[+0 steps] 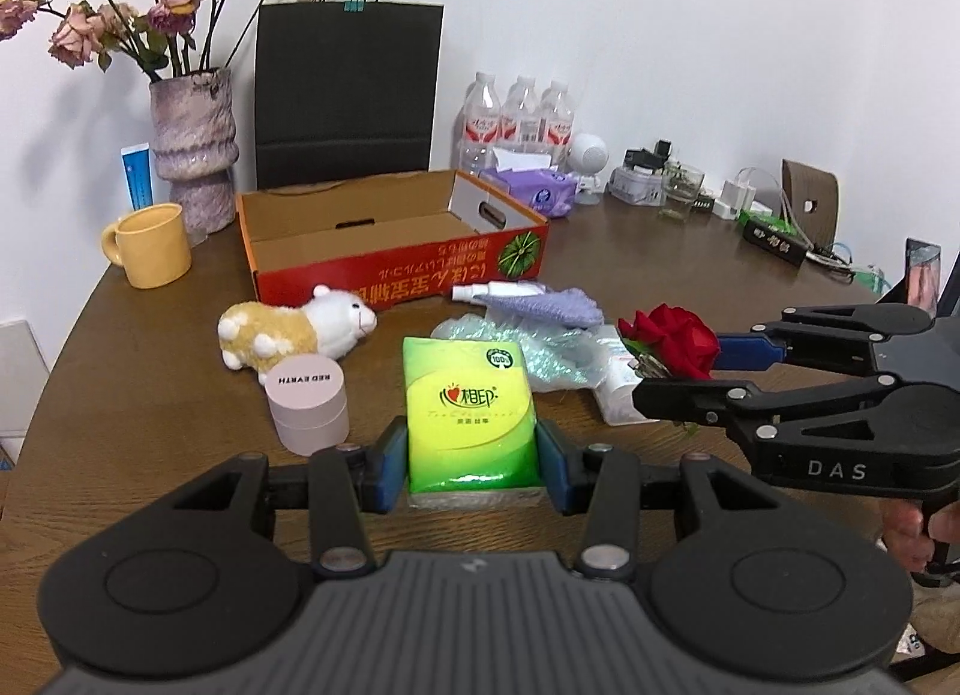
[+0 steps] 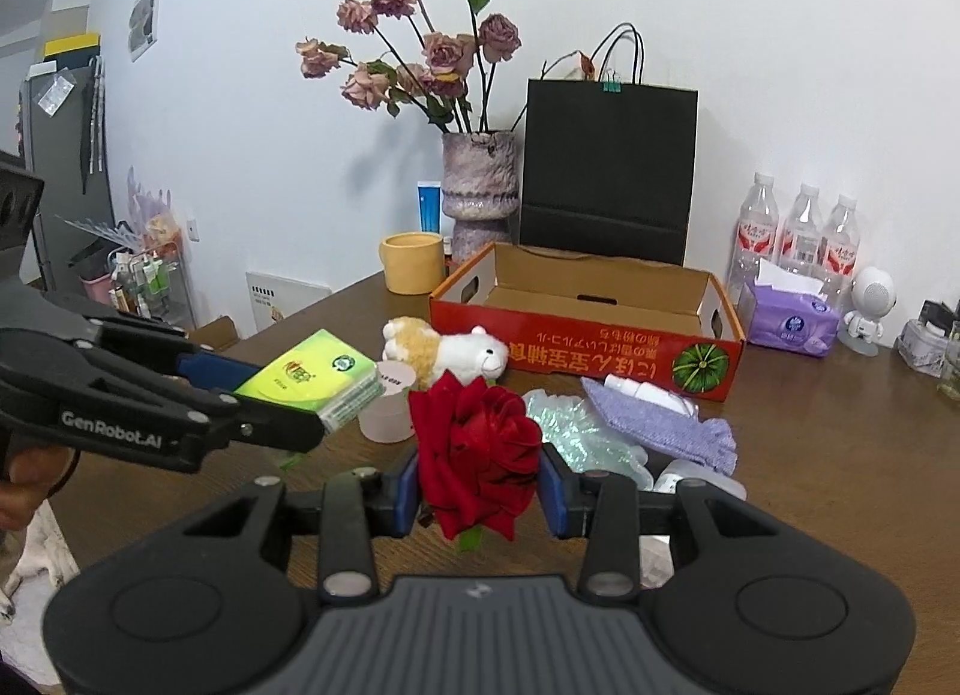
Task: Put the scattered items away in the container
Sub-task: 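Carry tissue pack in left tool and rose in right tool into cardboard box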
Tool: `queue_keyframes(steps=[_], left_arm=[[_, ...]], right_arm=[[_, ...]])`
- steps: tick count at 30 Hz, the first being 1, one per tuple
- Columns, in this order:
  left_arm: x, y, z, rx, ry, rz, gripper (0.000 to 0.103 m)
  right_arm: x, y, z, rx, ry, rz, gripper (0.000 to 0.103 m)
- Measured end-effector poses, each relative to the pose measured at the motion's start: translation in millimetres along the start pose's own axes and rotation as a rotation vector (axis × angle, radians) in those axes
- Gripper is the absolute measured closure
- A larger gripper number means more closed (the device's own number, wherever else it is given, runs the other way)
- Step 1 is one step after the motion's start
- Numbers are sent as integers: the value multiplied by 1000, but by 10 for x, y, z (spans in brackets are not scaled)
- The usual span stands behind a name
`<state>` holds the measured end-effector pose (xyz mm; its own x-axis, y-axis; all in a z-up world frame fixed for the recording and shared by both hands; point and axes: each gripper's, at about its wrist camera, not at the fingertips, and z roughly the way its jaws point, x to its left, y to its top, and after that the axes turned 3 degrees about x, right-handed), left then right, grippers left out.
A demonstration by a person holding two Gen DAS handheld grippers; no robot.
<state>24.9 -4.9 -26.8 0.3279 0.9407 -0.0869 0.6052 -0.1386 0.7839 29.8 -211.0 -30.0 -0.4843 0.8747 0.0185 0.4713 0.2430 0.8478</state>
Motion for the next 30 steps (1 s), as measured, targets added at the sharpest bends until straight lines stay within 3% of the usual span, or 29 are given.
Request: queue_keyframes(steps=[17,30], left_arm=[[40,3,-70,-26,-5,-24,57],[181,413,71,-44,-2,-90,57]], right_arm=[[-30,22,-71,-3,-11,9,65],[-214,342,77,-13,-72,5,65]])
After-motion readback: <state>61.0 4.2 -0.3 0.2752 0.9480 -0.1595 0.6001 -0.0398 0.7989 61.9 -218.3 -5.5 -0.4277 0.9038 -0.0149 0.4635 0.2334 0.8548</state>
